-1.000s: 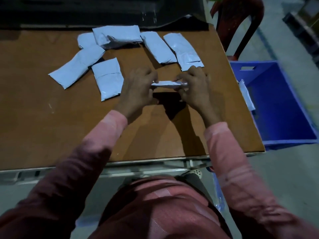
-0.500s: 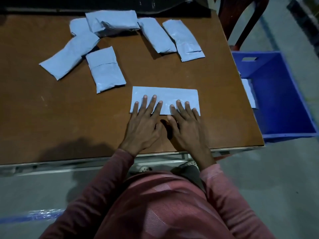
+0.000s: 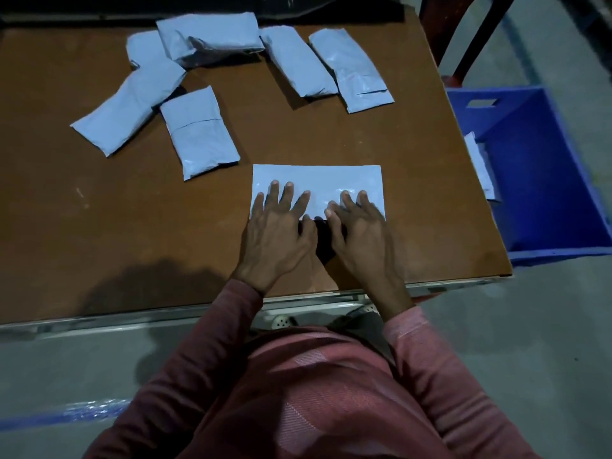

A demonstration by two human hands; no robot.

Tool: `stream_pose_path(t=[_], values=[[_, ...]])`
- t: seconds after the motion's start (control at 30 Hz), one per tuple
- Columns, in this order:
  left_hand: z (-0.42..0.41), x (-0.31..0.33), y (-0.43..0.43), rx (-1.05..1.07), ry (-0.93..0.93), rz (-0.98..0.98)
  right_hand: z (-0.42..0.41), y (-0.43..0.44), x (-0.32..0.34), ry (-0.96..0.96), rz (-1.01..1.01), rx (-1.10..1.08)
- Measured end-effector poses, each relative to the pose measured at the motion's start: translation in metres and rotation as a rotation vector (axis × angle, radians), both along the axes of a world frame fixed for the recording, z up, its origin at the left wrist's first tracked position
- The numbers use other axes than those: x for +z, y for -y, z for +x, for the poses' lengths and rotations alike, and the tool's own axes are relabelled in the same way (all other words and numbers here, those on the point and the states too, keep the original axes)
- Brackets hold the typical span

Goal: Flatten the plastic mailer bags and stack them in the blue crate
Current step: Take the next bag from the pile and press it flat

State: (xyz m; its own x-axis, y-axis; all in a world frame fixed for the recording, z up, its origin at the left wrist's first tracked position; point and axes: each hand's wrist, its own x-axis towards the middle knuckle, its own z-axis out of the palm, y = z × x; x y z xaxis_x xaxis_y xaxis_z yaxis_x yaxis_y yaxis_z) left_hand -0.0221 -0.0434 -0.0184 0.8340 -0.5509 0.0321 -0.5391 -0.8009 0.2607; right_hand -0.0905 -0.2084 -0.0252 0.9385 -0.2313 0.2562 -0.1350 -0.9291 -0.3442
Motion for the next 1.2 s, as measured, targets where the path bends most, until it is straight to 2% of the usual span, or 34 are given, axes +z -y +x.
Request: stream_pose_path(t=[0.07, 0.1, 0.23, 0.43, 0.53, 0.67, 0.83, 0.97, 1.2], values=[[0.009, 0.001, 0.004, 0.019, 0.018, -0.054, 0.013, 0.002, 0.002, 0.11, -0.052, -0.04], [0.015, -0.002, 0.006, 0.024, 0.006, -0.059, 0.02, 0.003, 0.003, 0.104, -0.035, -0.045], [0.028, -0.023, 0.008, 0.032, -0.041, 0.01, 0.038, 0.004, -0.005, -0.13, 0.082, -0.026], [0.024, -0.032, 0.008, 0.053, 0.005, 0.002, 0.038, 0.008, -0.019, -0.104, 0.156, -0.009], [0.024, -0.03, 0.008, 0.036, 0.001, 0.005, 0.038, 0.008, -0.016, -0.111, 0.146, -0.005], [0.026, -0.028, 0.006, 0.032, -0.036, 0.006, 0.039, 0.014, -0.005, -0.215, 0.126, 0.027], [0.043, -0.015, 0.02, 0.044, 0.058, -0.017, 0.058, 0.017, 0.002, -0.19, 0.06, 0.044], [0.06, -0.026, 0.021, 0.021, -0.019, -0.011, 0.068, 0.025, -0.003, -0.282, 0.027, 0.064], [0.063, -0.035, 0.02, 0.016, -0.034, 0.042, 0.066, 0.023, -0.014, -0.228, -0.034, 0.033]])
